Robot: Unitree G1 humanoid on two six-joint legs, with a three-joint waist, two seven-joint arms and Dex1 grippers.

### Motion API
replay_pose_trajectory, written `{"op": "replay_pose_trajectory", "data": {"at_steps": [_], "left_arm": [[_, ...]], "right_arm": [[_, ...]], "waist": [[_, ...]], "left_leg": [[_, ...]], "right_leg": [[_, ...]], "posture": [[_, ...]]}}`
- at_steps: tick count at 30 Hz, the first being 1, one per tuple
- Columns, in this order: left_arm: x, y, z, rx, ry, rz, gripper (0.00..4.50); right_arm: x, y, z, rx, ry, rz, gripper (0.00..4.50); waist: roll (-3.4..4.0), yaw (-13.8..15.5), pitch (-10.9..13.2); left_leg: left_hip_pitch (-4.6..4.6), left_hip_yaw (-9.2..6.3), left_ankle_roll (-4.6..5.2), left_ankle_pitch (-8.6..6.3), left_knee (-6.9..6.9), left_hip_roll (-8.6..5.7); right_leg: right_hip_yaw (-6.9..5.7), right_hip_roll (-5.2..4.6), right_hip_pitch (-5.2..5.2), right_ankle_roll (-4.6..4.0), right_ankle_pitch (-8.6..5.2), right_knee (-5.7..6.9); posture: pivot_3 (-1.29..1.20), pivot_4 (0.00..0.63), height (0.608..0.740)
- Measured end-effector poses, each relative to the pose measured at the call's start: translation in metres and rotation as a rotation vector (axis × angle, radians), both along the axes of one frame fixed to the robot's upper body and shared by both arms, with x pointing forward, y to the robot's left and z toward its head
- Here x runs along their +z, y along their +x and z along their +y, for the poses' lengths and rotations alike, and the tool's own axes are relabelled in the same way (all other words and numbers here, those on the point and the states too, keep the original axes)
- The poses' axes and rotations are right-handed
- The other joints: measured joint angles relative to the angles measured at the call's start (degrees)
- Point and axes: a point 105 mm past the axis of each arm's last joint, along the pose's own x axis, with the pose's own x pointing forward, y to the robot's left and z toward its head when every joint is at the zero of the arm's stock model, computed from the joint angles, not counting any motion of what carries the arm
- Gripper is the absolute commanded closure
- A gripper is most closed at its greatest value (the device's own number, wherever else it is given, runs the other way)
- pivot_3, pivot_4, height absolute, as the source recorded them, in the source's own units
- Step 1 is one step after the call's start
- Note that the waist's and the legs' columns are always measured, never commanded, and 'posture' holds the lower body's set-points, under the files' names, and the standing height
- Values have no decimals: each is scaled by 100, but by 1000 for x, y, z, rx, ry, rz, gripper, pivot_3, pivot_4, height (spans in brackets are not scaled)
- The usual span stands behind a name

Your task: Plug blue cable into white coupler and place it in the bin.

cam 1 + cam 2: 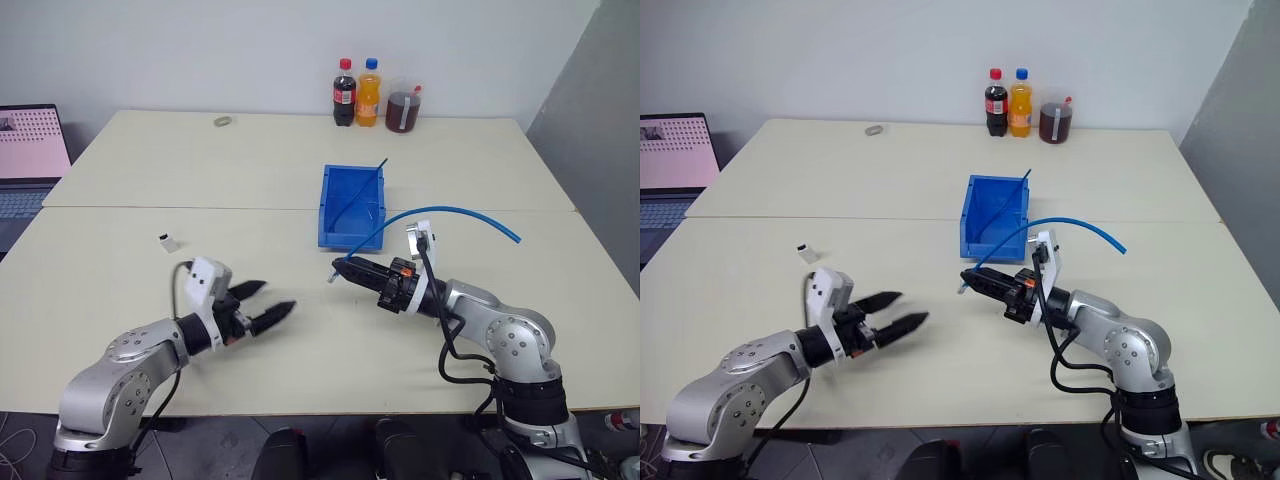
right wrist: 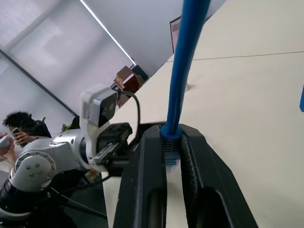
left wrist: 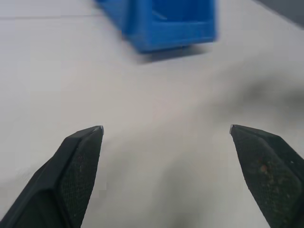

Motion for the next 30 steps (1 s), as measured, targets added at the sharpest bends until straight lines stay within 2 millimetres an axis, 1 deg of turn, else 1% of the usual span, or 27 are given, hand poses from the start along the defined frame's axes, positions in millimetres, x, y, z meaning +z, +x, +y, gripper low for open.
{"op": "replay_pose_trajectory", "data": {"at_steps": [3, 4, 5, 6, 9, 14, 15, 18, 21, 26, 30], "left_arm": [[-11, 20, 36, 363, 87, -31, 0], [-12, 21, 40, 396, 94, -31, 0], [-13, 24, 52, 490, 123, -30, 0], [-13, 25, 55, 519, 126, -28, 0], [-2, 40, 77, 706, 150, -30, 0], [9, 54, 109, 893, 159, -7, 0], [10, 58, 114, 920, 146, 7, 0], [7, 64, 120, 948, 128, 37, 0], [3, 72, 123, 953, 115, 64, 0], [6, 84, 126, 959, 110, 55, 0], [5, 88, 129, 970, 110, 52, 0]], "right_arm": [[-3, 2, 0, -5, -14, -8, 4374], [-3, 2, 0, -4, -15, -7, 4374], [-5, 3, 0, -3, -17, 0, 4374], [-6, 3, 0, -5, -16, 1, 4374], [-7, 5, 0, -13, -18, 0, 4374], [-8, 6, 0, -18, -28, -8, 4374], [-7, 6, 0, -19, -27, -10, 4374], [-6, 7, 1, -20, -22, -15, 4374], [-6, 7, 1, -22, -20, -18, 4375], [-6, 7, 1, -24, -20, -18, 4375], [-6, 7, 1, -27, -21, -17, 4375]], "waist": [[-11, 5, 4], [-13, 5, 4], [-21, 4, 7], [-22, 4, 7], [-24, 22, 7], [-25, 28, 7], [-25, 28, 7], [-26, 31, 7], [-27, 45, 6], [-28, 56, 7], [-28, 54, 7]], "left_leg": [[-2, -1, 0, 0, 1, 1], [-1, -1, 0, 0, 1, 2], [-3, -4, 0, 0, 1, 4], [-4, -4, 0, 0, 1, 3], [-5, -7, 0, 0, 3, 0], [-4, -2, -1, 0, 2, -3], [-5, -2, -2, -1, 2, -3], [-6, -3, -5, -3, 2, -4], [-6, -4, -7, -4, 2, -3], [-6, -3, -8, -4, 2, -4], [-6, -2, -10, -5, 2, -2]], "right_leg": [[-1, -2, 1, 3, 2, -2], [0, -2, 1, 3, 2, -2], [-2, -2, 1, 2, 3, -2], [-4, -2, 0, 2, 3, 0], [-8, 2, 1, 4, 3, 1], [-14, 5, 1, 5, 4, 1], [-15, 5, 0, 5, 5, 0], [-17, 5, 0, 1, 8, 1], [-20, 4, 0, -15, 17, 2], [-29, 3, 0, -19, 20, 2], [-29, -3, 0, -20, 21, 2]], "posture": [[0, 150, 740], [0, 150, 740], [0, 150, 740], [0, 150, 740], [0, 150, 740], [0, 150, 740], [0, 150, 740], [0, 150, 740], [0, 150, 740], [0, 150, 740], [0, 150, 740]]}}
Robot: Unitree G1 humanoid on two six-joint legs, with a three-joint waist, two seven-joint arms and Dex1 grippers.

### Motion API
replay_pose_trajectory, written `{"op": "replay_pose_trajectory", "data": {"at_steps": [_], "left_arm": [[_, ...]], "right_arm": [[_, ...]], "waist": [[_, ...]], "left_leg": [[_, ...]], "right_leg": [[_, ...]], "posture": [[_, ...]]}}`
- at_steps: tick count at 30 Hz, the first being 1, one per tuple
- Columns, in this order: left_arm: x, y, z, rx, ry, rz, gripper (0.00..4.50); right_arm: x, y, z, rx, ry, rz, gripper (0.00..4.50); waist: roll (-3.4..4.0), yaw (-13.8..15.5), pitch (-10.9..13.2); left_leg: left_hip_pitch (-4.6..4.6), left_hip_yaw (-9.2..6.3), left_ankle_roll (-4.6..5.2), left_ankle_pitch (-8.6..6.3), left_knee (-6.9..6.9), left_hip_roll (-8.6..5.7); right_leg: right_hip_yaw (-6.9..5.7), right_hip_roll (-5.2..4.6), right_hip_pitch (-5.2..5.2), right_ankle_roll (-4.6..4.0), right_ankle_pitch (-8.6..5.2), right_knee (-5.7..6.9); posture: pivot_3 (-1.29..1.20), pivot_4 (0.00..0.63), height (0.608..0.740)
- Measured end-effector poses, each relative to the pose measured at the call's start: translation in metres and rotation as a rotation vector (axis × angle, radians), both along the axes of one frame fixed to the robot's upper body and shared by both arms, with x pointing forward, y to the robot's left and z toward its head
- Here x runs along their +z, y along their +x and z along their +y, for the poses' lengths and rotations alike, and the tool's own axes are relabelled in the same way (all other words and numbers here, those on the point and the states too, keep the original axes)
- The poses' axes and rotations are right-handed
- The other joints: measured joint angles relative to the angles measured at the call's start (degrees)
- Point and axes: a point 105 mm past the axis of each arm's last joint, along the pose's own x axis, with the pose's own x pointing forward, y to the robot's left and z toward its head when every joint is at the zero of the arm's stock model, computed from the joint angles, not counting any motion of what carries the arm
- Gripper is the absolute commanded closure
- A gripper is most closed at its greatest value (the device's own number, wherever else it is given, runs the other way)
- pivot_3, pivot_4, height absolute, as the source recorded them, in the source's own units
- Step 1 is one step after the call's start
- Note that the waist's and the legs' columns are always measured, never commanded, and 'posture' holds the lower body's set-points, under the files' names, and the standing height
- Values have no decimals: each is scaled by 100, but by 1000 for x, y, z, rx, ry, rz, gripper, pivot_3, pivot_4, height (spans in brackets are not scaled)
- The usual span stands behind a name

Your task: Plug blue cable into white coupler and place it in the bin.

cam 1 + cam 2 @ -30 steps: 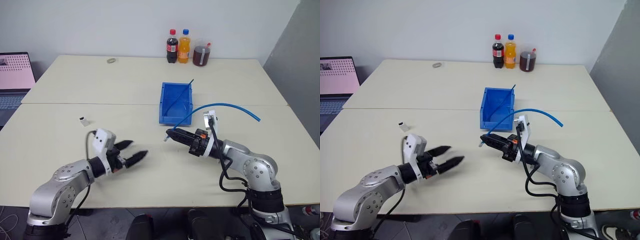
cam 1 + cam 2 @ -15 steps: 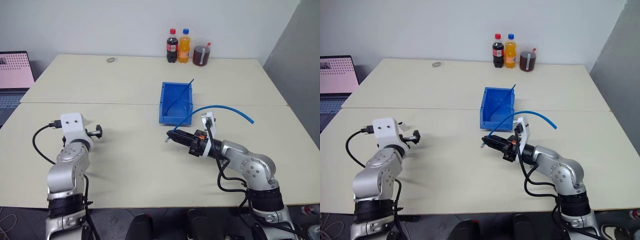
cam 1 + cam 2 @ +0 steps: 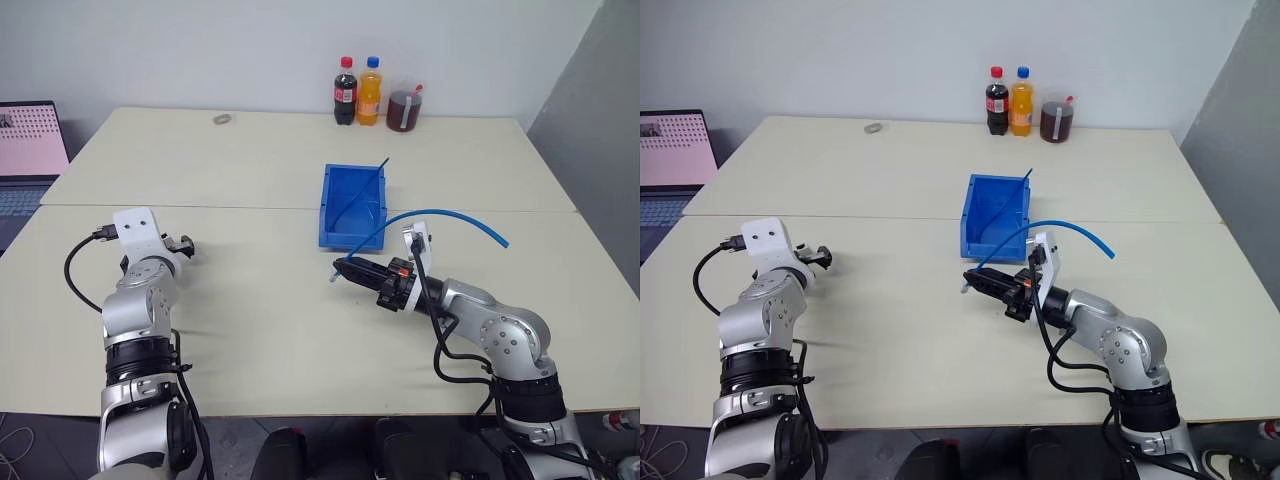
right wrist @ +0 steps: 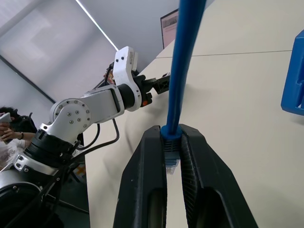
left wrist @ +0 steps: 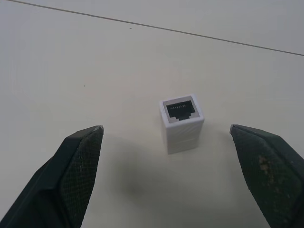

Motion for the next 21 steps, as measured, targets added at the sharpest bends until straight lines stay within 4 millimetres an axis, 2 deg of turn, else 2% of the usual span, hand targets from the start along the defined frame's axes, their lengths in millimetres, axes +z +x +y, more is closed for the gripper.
{"op": "replay_pose_trajectory", "data": {"at_steps": [11, 14, 21], "left_arm": [[-6, 12, 1, -7, -15, -8, 0], [-8, 15, 0, -16, -13, -6, 500], [-11, 18, -1, -26, -3, -3, 2233]], "right_arm": [[0, 0, 0, -5, -2, 2, 4375], [0, 0, 0, -5, -2, 2, 4375], [0, 0, 0, -6, -1, 2, 4376]], "waist": [[-1, 29, 0], [-1, 30, 0], [-2, 35, 0]], "left_leg": [[-1, 0, -1, 0, 0, 0], [-1, -1, -1, 0, 0, 0], [-1, -2, -2, -1, 0, 0]], "right_leg": [[-5, -1, 0, -1, 1, 0], [-6, 0, 0, -1, 1, 0], [-8, -1, -1, -2, 1, 0]], "posture": [[0, 150, 740], [0, 150, 740], [0, 150, 740]]}}
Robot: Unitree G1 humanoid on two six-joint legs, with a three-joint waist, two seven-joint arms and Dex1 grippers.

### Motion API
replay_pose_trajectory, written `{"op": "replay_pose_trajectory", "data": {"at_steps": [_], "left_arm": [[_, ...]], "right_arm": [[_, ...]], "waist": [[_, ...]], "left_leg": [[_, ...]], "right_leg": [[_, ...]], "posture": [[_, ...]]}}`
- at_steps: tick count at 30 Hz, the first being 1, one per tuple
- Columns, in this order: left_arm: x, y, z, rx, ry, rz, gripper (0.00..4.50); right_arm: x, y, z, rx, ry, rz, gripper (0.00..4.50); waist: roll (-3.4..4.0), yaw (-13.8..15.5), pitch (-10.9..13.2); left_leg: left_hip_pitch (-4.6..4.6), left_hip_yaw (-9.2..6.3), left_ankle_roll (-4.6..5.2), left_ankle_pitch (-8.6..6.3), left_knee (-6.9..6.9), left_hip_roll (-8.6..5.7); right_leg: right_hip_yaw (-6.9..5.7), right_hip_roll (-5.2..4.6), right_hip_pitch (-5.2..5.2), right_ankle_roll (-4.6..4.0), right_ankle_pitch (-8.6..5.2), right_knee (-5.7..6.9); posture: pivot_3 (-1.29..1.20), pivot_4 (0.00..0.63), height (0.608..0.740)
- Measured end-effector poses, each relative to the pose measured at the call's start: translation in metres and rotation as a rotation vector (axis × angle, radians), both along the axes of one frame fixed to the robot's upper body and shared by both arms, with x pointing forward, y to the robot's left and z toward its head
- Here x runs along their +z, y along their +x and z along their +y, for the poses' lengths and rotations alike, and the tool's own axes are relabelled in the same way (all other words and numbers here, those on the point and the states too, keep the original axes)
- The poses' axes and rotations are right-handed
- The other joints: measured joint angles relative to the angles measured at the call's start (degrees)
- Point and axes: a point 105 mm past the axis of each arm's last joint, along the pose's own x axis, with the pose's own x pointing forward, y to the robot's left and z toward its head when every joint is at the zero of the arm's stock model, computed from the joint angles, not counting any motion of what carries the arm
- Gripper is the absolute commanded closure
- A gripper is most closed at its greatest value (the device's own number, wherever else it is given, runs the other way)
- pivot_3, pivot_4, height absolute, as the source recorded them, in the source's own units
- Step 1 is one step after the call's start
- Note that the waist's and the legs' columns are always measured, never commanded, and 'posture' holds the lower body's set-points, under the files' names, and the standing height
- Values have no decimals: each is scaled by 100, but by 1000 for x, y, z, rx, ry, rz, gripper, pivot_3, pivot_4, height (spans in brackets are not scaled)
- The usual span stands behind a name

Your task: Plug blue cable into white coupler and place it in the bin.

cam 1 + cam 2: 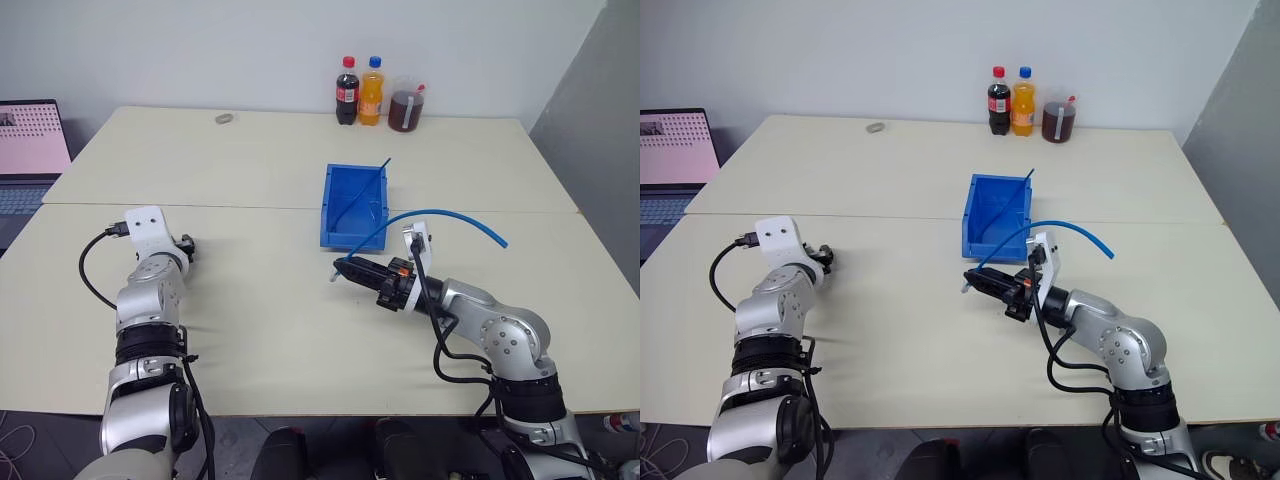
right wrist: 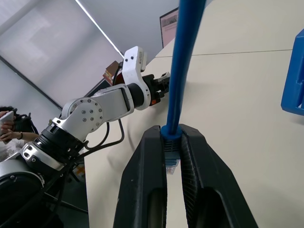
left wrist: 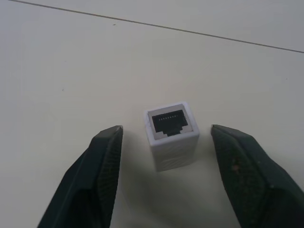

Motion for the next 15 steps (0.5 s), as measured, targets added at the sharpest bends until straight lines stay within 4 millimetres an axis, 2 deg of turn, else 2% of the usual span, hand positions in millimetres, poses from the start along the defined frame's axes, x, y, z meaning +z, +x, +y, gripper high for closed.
{"op": "replay_pose_trajectory", "data": {"at_steps": [5, 7, 15], "left_arm": [[-1, 1, 2, 1, 7, -2, 3414], [-1, 1, 3, 3, 13, -6, 3703], [-2, 0, 2, -49, 37, -19, 3699]], "right_arm": [[0, 0, 0, 0, 0, 1, 4377], [0, 0, 0, 0, 0, 1, 4377], [-2, -1, 0, 0, 0, 5, 4384]], "waist": [[0, 1, 0], [0, 1, 0], [0, -6, 0]], "left_leg": [[0, 0, 0, 0, 0, 0], [0, 0, 0, 0, 0, 0], [0, 2, -1, -1, 0, 2]], "right_leg": [[-1, -1, 0, 0, 0, 0], [-1, -1, 0, 0, 0, 0], [0, -2, 0, 0, 1, 0]], "posture": [[0, 150, 740], [0, 150, 740], [0, 150, 740]]}}
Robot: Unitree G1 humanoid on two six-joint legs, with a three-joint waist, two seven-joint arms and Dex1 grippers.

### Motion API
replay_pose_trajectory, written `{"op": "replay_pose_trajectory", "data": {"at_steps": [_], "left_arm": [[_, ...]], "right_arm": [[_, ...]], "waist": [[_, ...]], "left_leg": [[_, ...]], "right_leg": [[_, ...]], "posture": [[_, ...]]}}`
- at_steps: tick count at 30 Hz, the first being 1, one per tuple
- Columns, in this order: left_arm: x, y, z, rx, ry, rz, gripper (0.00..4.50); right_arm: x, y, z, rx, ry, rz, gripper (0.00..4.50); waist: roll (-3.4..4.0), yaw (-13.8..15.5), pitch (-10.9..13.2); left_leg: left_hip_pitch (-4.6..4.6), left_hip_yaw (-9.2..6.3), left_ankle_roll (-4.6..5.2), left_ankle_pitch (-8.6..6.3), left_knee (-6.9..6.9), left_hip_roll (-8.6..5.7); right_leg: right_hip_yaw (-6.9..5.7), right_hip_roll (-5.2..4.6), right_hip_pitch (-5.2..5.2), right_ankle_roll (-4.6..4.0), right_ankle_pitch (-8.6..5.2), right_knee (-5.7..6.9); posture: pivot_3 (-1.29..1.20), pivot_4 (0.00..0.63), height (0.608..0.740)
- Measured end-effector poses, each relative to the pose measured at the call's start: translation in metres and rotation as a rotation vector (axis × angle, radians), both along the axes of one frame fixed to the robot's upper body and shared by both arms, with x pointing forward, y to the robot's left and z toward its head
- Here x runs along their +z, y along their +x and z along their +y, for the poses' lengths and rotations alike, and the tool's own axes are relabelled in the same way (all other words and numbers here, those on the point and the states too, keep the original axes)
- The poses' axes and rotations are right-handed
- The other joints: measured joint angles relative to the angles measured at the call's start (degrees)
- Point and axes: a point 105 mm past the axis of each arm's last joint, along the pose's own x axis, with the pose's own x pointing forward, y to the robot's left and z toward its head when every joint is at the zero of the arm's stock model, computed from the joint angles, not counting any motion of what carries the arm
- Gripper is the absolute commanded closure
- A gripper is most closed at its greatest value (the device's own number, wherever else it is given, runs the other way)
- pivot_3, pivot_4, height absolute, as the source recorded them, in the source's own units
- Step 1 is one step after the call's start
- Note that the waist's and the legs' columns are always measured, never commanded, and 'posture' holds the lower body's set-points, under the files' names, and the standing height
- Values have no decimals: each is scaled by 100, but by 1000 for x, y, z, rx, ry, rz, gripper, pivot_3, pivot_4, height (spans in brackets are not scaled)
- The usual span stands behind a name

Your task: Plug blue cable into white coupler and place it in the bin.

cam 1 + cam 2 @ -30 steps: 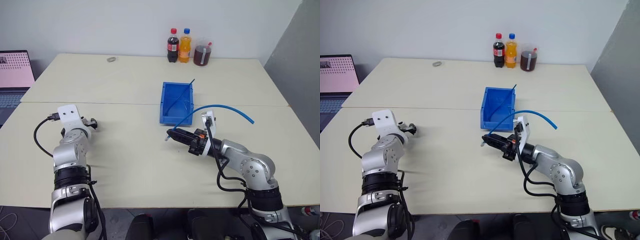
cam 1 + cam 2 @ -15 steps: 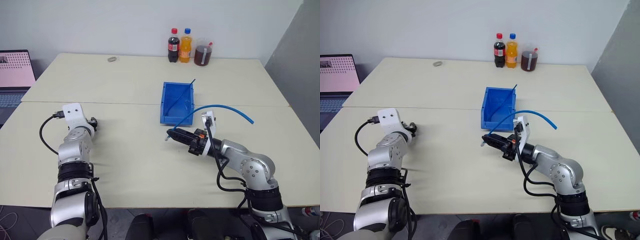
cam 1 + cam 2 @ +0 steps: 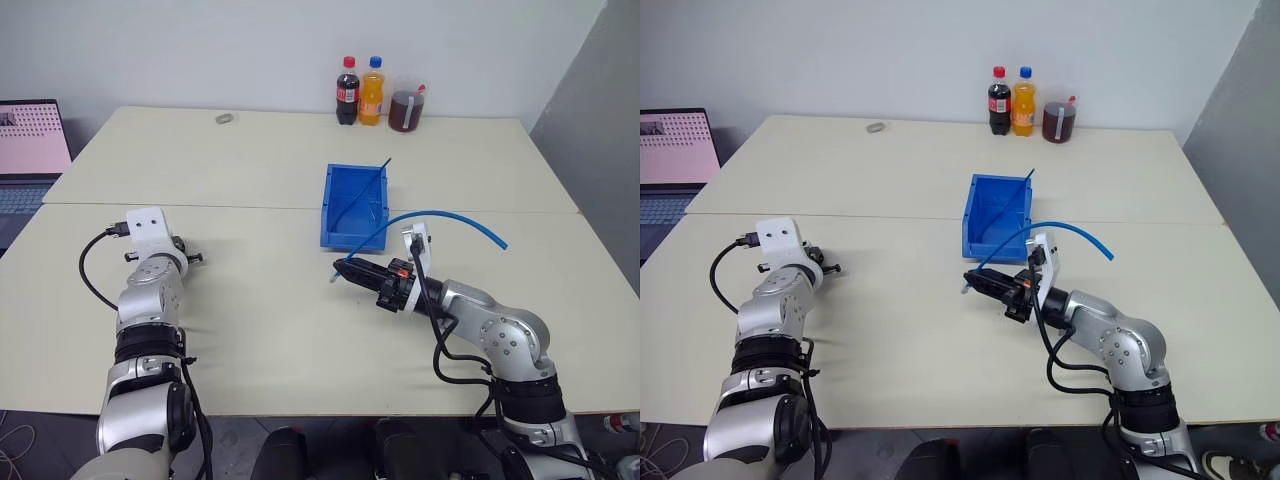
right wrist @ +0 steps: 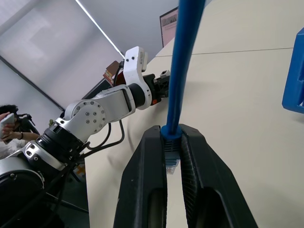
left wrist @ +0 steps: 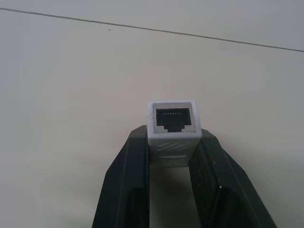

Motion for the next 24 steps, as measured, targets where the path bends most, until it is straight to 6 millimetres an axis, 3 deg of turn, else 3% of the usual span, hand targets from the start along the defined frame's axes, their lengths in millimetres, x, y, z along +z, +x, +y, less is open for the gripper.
{"op": "replay_pose_trajectory", "data": {"at_steps": [5, 12, 17, 24], "left_arm": [[-3, -17, -8, -173, 63, 7, 3699], [8, -41, -95, -765, 75, 37, 3699], [12, -72, -156, -1242, 137, 135, 3699], [-9, -108, -184, -1629, 218, 306, 3699]], "right_arm": [[-2, -5, -4, -4, -19, -10, 4384], [-9, -16, -19, -19, -111, -44, 4384], [-25, -27, -33, -29, -213, -53, 4386], [-44, -37, -46, -20, -339, -110, 4386]], "waist": [[1, -6, 0], [-3, 35, 2], [-1, -5, 3], [1, -34, 5]], "left_leg": [[0, 4, -7, -3, -3, 2], [-5, -9, -7, -4, 3, -5], [3, 7, -6, -4, -2, 0], [2, -1, -5, -4, -1, 1]], "right_leg": [[5, -3, -4, -1, 0, 1], [6, -11, 1, 5, -6, -2], [15, 8, -1, 23, -20, -5], [22, 22, -4, 13, -29, -4]], "posture": [[0, 150, 740], [0, 150, 740], [0, 150, 740], [0, 150, 740]]}}
